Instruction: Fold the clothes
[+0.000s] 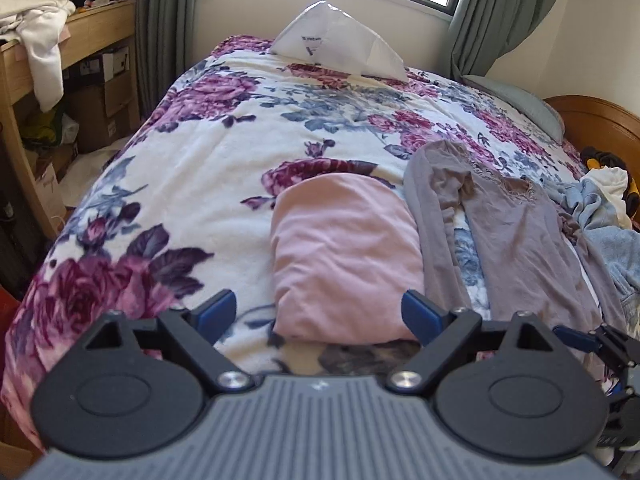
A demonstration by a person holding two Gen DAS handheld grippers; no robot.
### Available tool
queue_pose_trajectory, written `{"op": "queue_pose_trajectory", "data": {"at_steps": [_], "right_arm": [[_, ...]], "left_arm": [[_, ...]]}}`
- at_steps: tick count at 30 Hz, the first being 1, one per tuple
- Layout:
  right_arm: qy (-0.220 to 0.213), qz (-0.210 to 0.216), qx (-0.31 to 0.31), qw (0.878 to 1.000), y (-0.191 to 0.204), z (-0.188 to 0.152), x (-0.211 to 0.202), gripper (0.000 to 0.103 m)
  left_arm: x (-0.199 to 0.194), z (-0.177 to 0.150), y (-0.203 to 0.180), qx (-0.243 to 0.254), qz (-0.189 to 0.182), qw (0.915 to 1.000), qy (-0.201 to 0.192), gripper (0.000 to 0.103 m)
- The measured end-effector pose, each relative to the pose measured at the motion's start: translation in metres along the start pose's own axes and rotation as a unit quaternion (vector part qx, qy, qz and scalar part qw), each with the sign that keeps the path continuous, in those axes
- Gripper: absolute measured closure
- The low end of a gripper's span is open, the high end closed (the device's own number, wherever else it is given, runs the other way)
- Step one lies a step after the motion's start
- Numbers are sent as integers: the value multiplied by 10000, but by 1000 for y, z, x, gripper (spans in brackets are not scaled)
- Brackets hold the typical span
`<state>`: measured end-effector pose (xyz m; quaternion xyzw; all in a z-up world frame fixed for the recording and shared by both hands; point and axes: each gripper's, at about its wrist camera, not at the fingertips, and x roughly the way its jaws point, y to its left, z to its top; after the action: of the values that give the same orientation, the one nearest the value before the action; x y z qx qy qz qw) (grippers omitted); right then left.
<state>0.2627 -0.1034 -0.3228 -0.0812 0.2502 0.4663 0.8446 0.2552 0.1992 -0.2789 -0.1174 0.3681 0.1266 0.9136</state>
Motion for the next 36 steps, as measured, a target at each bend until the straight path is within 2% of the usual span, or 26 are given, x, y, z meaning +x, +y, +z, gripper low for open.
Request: {"op": "queue_pose_trajectory", "data": {"at_steps": [1, 3, 5, 8, 11, 14, 15, 18, 22, 26, 30, 36], "right_arm": [[295, -63, -294, 9991, 19, 5, 18, 26], [286, -268, -660, 9971, 46, 13, 30, 25], [450, -306, -851, 9949, 63, 22, 50, 26], [682, -757, -1406, 9848, 83, 19, 79, 28], [834, -1123, -1749, 9746, 92, 9, 95, 43], [778, -1166, -1773, 9741, 88, 5, 95, 74], [743, -1196, -1779, 9739, 87, 6, 94, 89], [478, -1202, -1525, 9798, 81, 20, 83, 94], [55, -952, -720, 9928, 51, 63, 62, 95], [-171, -728, -200, 9970, 5, 115, 59, 95], [-94, -608, 394, 9973, -57, 177, 77, 95], [109, -880, 1094, 9900, -136, 252, 125, 95]], "left_arm": [[0, 3, 1, -6, 120, 9999, 60, 13], [1, 11, 1, 16, 440, 9988, 211, 13], [0, 17, 4, -11, 648, 9975, 286, 13], [-4, 26, 9, -108, 664, 9975, 236, 13], [-7, 30, 14, -111, 714, 9973, 107, 10], [-11, 26, 12, 93, 935, 9956, -55, 8], [-13, 23, 9, 194, 1040, 9943, -104, 8], [-8, 17, 9, 240, 1033, 9943, -86, 8], [5, 11, 11, 145, 908, 9957, 122, 8], [21, 4, 6, 131, 810, 9961, 330, 8], [34, -2, 0, 166, 707, 9963, 456, 8], [52, -7, -8, 192, 544, 9960, 676, 8]]}}
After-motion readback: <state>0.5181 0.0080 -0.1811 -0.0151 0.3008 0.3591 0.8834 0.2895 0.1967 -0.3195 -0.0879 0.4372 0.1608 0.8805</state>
